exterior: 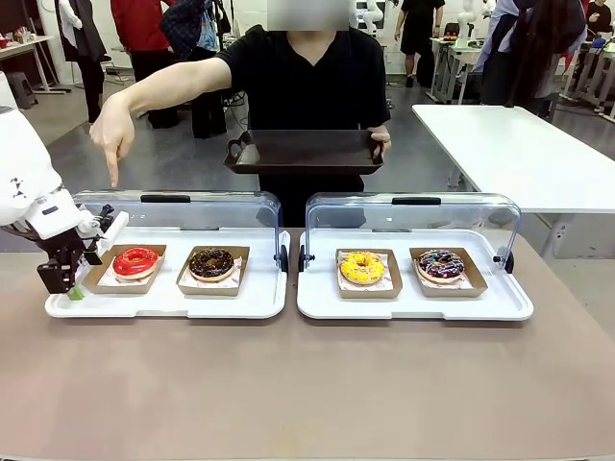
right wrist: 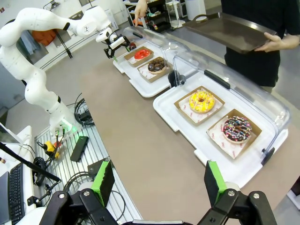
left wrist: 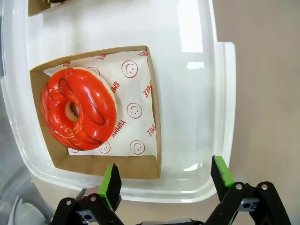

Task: Provide the desired donut to the person.
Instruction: Pick up and lift the Paper togo box containing the Donut pointed at by the person.

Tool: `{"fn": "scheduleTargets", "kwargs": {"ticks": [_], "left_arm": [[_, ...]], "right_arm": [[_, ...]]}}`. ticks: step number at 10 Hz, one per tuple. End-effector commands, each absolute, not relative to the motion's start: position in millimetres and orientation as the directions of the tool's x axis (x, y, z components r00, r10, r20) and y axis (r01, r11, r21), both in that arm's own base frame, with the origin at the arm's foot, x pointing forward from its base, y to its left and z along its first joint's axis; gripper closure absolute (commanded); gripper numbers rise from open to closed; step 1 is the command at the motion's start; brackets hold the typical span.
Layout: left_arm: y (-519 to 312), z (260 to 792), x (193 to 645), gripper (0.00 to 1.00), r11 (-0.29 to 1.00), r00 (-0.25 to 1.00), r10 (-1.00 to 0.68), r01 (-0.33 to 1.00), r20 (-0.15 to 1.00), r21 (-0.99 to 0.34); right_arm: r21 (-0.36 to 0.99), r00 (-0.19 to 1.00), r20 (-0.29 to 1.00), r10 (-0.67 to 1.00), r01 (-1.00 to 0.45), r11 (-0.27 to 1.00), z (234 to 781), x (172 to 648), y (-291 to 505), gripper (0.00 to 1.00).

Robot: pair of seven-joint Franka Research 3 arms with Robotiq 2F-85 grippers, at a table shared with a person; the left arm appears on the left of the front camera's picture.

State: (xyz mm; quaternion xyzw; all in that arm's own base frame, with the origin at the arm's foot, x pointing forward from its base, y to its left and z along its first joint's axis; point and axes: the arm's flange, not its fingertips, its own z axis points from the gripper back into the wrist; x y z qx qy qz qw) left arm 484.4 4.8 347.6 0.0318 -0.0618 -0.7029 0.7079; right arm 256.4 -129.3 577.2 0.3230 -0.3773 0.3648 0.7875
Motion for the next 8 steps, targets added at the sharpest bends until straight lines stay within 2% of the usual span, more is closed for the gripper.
{"fn": "scheduleTargets", "kwargs": {"ticks": [1,7,8], "left_arm": [[9.9,338.2,497.5,0.00,-0.007,-0.015,-0.998,0.990,0.055,0.138],[5.4,320.9,511.6,0.00,-0.005,-0.011,-0.999,0.993,0.052,0.121],[5.7,320.5,511.2,0.18,-0.001,-0.011,-0.997,0.993,0.080,0.122]], "right_arm": [[0.235,0.444,0.834,0.327,-0.823,0.518,576.6,256.6,-129.5,0.00],[0.235,0.444,0.834,0.327,-0.823,0.518,576.6,256.6,-129.5,0.00],[0.235,0.444,0.834,0.327,-0.823,0.518,576.6,256.6,-129.5,0.00]]}}
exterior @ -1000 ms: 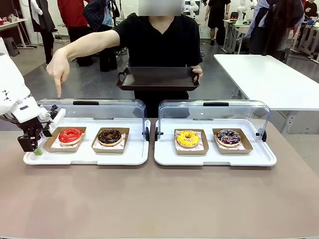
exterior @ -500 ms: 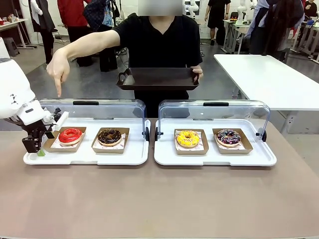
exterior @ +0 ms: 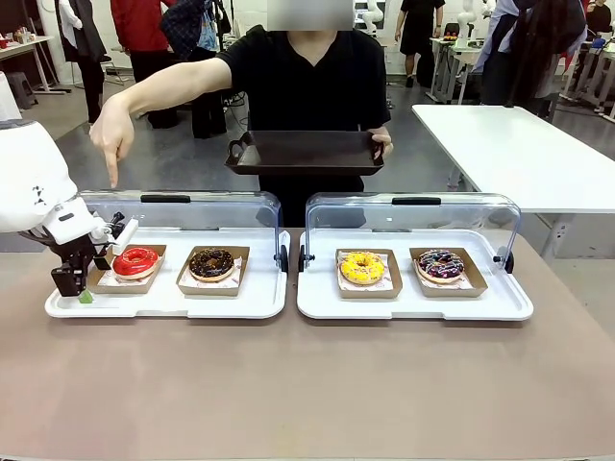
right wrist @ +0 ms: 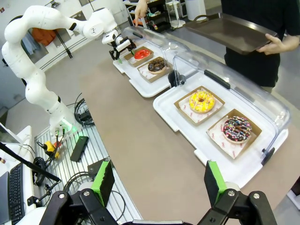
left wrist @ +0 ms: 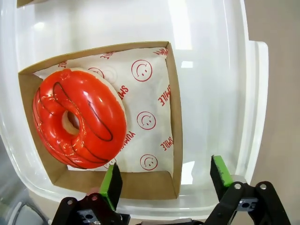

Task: Provide the desired donut to the person.
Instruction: Pick up and lift the Paper togo box containing the Donut pointed at by the person.

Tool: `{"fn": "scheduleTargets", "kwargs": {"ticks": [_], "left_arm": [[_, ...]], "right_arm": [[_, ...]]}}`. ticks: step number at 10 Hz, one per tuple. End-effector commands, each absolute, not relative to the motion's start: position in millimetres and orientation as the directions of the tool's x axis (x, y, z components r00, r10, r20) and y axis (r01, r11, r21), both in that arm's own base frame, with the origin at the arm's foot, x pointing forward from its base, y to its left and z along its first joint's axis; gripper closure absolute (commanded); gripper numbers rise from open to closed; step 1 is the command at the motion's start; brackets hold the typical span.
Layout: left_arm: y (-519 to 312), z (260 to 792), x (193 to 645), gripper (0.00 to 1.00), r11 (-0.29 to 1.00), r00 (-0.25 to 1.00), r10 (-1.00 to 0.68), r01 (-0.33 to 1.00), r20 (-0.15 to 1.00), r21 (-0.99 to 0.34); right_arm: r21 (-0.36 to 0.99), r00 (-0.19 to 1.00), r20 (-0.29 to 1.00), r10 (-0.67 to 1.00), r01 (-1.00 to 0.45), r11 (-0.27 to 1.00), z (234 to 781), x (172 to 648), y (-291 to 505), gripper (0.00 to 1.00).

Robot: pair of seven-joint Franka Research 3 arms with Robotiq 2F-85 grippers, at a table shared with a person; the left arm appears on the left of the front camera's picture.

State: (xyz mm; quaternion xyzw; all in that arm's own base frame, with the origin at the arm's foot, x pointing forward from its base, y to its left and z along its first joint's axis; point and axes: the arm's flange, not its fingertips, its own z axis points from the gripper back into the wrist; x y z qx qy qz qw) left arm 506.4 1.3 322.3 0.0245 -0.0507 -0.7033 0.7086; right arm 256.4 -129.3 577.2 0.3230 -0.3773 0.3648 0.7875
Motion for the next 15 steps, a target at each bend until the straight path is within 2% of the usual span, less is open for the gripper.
{"fn": "scheduleTargets", "kwargs": {"ticks": [1,2,3,5,6,7,8,12,15], "left_arm": [[5.8,320.8,510.7,0.54,-0.007,-0.016,-0.997,0.993,0.076,0.118],[6.0,322.5,510.5,0.72,-0.007,-0.016,-0.997,0.993,0.075,0.117],[6.5,324.3,510.6,1.00,-0.006,-0.015,-0.997,0.993,0.076,0.117],[7.7,325.5,509.6,1.00,-0.009,-0.017,-0.998,0.993,0.068,0.114],[8.2,328.8,509.6,0.89,-0.010,-0.018,-0.998,0.993,0.064,0.114],[8.7,332.2,508.0,0.98,-0.014,-0.021,-0.998,0.993,0.061,0.114],[8.6,335.3,506.2,1.00,-0.024,-0.031,-0.998,0.993,0.057,0.117],[8.0,344.0,501.5,1.00,-0.059,-0.064,-0.997,0.994,0.050,0.093],[-3.7,379.5,468.4,1.00,-0.065,-0.064,-0.998,0.998,0.024,-0.020]], "right_arm": [[0.235,0.444,0.834,0.327,-0.823,0.518,576.6,256.6,-129.5,0.00],[0.235,0.444,0.834,0.327,-0.823,0.518,576.6,256.6,-129.5,0.00],[0.235,0.444,0.834,0.327,-0.823,0.518,576.6,256.6,-129.5,0.00],[0.235,0.444,0.834,0.327,-0.823,0.518,576.6,256.6,-129.5,0.00],[0.235,0.444,0.834,0.327,-0.823,0.518,576.6,256.6,-129.5,0.00],[0.235,0.444,0.834,0.327,-0.823,0.518,576.6,256.6,-129.5,0.00],[0.235,0.444,0.834,0.327,-0.823,0.518,576.6,256.6,-129.5,0.00],[0.235,0.444,0.834,0.327,-0.823,0.518,576.6,256.6,-129.5,0.00],[0.235,0.444,0.834,0.327,-0.823,0.518,576.6,256.6,-129.5,0.00]]}}
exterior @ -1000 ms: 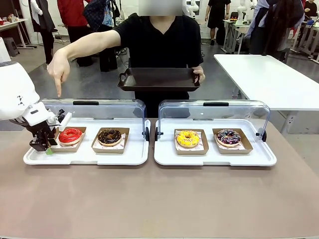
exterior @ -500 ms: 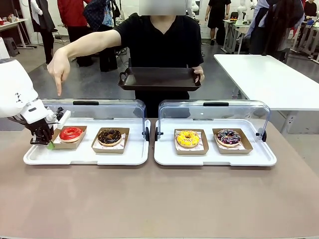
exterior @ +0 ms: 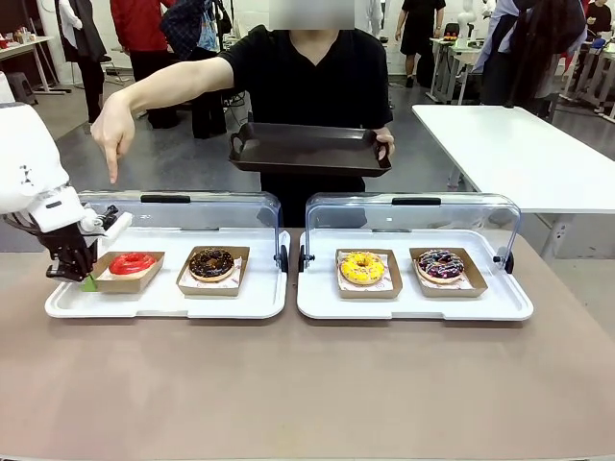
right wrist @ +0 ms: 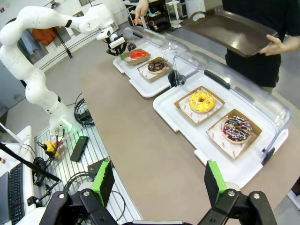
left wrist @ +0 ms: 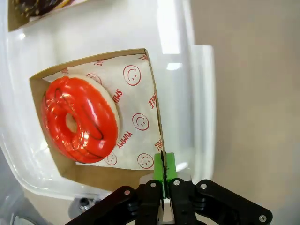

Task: Provide the desired donut to the person.
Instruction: Pick up and lift the Paper togo box containing the Donut pointed at by the person.

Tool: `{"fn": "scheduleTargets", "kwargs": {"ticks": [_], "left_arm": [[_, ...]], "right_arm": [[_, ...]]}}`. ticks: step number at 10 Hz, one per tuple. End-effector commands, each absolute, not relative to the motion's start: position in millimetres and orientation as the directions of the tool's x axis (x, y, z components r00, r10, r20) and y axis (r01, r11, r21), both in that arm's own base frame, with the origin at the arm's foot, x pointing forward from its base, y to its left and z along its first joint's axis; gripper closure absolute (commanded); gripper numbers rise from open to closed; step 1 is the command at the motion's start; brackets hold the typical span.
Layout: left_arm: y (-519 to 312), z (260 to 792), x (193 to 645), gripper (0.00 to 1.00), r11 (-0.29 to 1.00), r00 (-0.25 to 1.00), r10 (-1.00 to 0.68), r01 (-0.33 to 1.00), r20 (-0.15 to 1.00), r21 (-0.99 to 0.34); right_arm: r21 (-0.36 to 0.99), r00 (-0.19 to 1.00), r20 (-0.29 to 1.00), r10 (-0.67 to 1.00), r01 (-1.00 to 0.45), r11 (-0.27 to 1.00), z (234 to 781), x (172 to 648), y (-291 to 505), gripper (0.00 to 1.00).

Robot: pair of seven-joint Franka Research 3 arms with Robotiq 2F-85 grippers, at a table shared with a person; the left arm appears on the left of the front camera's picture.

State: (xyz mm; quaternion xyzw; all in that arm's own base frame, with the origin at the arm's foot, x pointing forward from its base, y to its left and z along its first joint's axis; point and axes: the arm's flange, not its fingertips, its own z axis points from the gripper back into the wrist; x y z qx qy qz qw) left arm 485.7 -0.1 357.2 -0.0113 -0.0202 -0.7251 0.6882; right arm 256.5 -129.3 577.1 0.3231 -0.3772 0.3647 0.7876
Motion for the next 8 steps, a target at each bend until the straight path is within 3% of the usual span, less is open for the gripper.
{"fn": "scheduleTargets", "kwargs": {"ticks": [1,4,8], "left_arm": [[-8.6,400.0,451.9,1.00,-0.065,-0.065,-0.998,0.998,0.014,-0.014],[-21.5,467.9,405.7,1.00,-0.043,-0.043,-0.999,0.999,-0.010,0.010],[-44.2,564.2,365.6,1.00,-0.019,-0.012,-0.999,0.989,-0.046,0.143]], "right_arm": [[0.235,0.444,0.834,0.327,-0.823,0.518,576.6,256.6,-129.5,0.00],[0.235,0.444,0.834,0.327,-0.823,0.518,576.6,256.6,-129.5,0.00],[0.235,0.444,0.834,0.327,-0.823,0.518,576.6,256.6,-129.5,0.00]]}}
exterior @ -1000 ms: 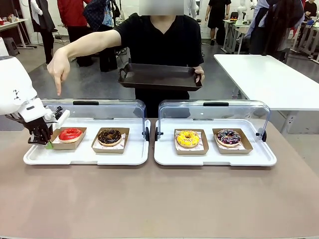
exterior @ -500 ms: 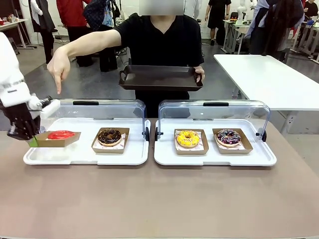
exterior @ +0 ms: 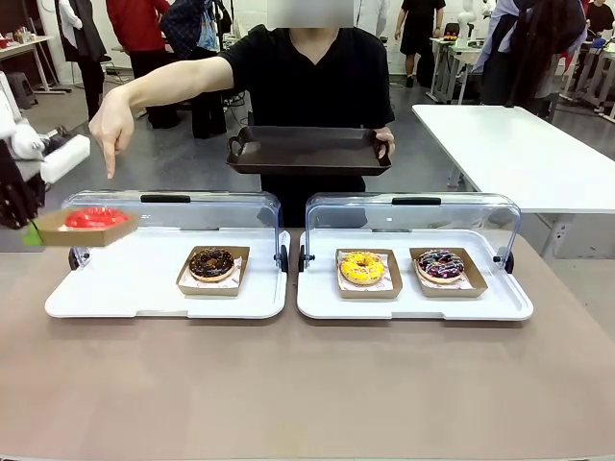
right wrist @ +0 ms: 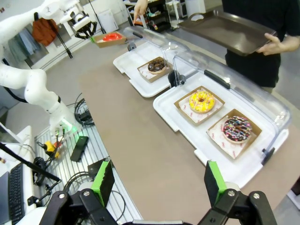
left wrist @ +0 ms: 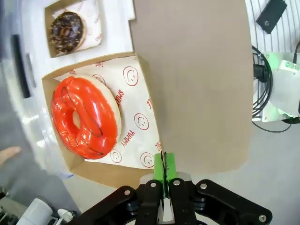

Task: Provide the desired donut to the person.
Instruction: Pick up and lift the Paper togo box containing the Donut pointed at by the person.

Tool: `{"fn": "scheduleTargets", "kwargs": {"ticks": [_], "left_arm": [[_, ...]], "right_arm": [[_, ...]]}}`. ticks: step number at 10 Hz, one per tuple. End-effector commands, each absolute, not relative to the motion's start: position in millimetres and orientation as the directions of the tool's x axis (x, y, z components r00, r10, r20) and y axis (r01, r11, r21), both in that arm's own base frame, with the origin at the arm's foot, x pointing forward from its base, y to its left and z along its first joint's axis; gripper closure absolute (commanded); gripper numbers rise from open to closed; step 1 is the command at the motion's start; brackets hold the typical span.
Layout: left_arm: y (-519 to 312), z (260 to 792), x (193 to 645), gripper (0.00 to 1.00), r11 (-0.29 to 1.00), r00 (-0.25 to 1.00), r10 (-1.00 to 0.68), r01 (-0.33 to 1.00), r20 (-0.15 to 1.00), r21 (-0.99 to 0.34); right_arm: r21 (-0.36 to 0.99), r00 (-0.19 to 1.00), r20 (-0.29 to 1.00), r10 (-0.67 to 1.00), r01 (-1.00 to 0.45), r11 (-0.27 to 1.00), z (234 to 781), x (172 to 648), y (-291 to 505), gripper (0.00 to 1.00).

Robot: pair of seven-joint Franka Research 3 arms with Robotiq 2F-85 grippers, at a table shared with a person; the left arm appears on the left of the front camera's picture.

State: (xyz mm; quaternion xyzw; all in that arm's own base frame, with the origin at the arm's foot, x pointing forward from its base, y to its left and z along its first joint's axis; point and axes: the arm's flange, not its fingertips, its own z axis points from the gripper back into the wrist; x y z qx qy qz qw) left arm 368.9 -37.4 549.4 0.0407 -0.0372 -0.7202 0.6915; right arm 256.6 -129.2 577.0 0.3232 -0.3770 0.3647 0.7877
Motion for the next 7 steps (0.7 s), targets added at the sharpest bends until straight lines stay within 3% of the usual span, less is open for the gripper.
{"fn": "scheduleTargets", "kwargs": {"ticks": [1,6,7], "left_arm": [[-46.4,582.4,362.7,1.00,-0.013,-0.007,-0.999,0.985,-0.034,0.171],[-42.5,610.5,359.4,1.00,0.026,0.033,-0.999,0.981,-0.033,0.192],[-46.9,614.6,354.9,1.00,-0.015,-0.016,-1.000,0.976,0.000,0.217]], "right_arm": [[0.235,0.444,0.834,0.327,-0.823,0.518,576.6,256.6,-129.5,0.00],[0.235,0.444,0.834,0.327,-0.823,0.518,576.6,256.6,-129.5,0.00],[0.235,0.444,0.834,0.327,-0.823,0.518,576.6,256.6,-129.5,0.00]]}}
